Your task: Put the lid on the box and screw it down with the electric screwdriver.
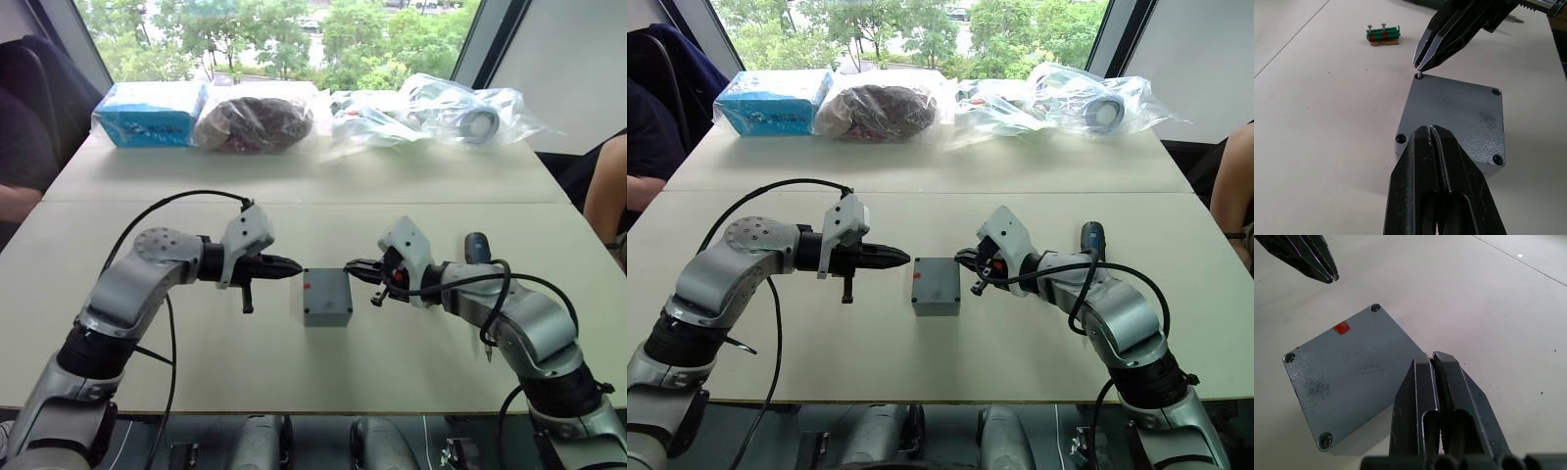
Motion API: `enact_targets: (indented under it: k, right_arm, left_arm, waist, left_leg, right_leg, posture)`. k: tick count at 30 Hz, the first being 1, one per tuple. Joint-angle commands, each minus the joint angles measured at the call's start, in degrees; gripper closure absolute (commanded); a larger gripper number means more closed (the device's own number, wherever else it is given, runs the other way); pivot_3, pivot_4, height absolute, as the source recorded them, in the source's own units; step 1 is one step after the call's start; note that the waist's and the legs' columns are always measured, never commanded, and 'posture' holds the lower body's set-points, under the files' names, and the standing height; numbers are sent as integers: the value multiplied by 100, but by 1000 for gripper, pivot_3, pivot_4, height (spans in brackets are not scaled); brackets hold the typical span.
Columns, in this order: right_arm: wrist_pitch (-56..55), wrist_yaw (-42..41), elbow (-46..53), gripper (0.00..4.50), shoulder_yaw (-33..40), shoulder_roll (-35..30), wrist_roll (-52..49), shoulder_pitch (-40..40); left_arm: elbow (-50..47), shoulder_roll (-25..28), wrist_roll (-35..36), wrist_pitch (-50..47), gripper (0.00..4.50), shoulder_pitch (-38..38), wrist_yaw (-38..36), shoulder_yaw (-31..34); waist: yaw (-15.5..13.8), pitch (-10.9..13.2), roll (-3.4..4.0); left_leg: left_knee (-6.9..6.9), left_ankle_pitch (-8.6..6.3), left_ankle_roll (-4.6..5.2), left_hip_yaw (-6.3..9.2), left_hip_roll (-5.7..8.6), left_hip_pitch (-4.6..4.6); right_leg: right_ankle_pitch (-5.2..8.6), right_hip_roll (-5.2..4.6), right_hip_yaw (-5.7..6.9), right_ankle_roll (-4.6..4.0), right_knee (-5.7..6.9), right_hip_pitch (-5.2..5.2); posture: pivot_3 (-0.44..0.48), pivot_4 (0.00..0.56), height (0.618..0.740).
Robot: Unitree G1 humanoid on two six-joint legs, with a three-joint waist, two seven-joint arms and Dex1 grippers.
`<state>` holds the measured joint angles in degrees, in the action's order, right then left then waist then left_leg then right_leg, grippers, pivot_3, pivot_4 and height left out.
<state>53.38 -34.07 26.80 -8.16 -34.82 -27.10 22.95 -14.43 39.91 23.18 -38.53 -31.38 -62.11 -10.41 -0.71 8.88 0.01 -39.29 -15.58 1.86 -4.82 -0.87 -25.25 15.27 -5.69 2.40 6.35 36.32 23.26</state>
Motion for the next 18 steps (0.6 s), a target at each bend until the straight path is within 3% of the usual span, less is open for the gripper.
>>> enact_targets:
  k: [1, 2, 8, 11, 16, 18]
  right_arm:
    - [-75, -7, 95, 3941, 48, 33, 16, 25]
    - [-74, -4, 103, 3819, 55, 33, 14, 26]
    - [23, 73, 177, 1564, 306, 27, -91, 82]
    - [248, 202, 252, 1564, 693, 50, -294, 101]
    - [1587, 570, 309, 1564, 2196, -209, -1013, 328]
    - [2389, 426, 229, 1157, 2715, -732, -1298, 557]
  left_arm:
    - [-140, 11, 35, 62, 4500, -84, -33, 10]
    - [-138, 12, 36, 66, 4500, -82, -39, 11]
    - [-139, -30, 47, 71, 4500, -89, -49, -8]
    - [-154, -95, 96, 67, 4500, -124, -44, 9]
    - [-161, -303, 260, 110, 4500, -460, -180, 19]
    - [-239, -310, 273, 216, 4500, -592, -384, -82]
  waist:
    - [0, 0, 0]
    - [0, 0, 0]
    - [-1, 0, 0]
    - [-5, 0, 0]
    - [-18, 0, 0]
    - [-3, 1, 1]
  left_leg:
    - [0, 0, 0, 0, 0, 0]
    - [0, 0, 0, 0, 0, 0]
    - [0, 0, 0, 0, 0, 0]
    - [0, 0, 0, 0, 0, 0]
    - [0, 0, 0, 1, 0, -2]
    - [0, 0, 0, 0, 1, 0]
  right_leg:
    - [0, 0, 0, 0, 0, 0]
    - [0, 0, 0, 0, 0, 0]
    - [0, 0, 0, 0, 0, 0]
    - [0, 0, 0, 0, 0, 0]
    - [0, -1, 0, 0, 0, -2]
    - [0, -1, 0, 0, 0, -2]
  posture:
    - [0, 150, 740]
    - [0, 150, 740]
    - [0, 150, 740]
    - [0, 150, 740]
    - [0, 150, 740]
    - [0, 150, 740]
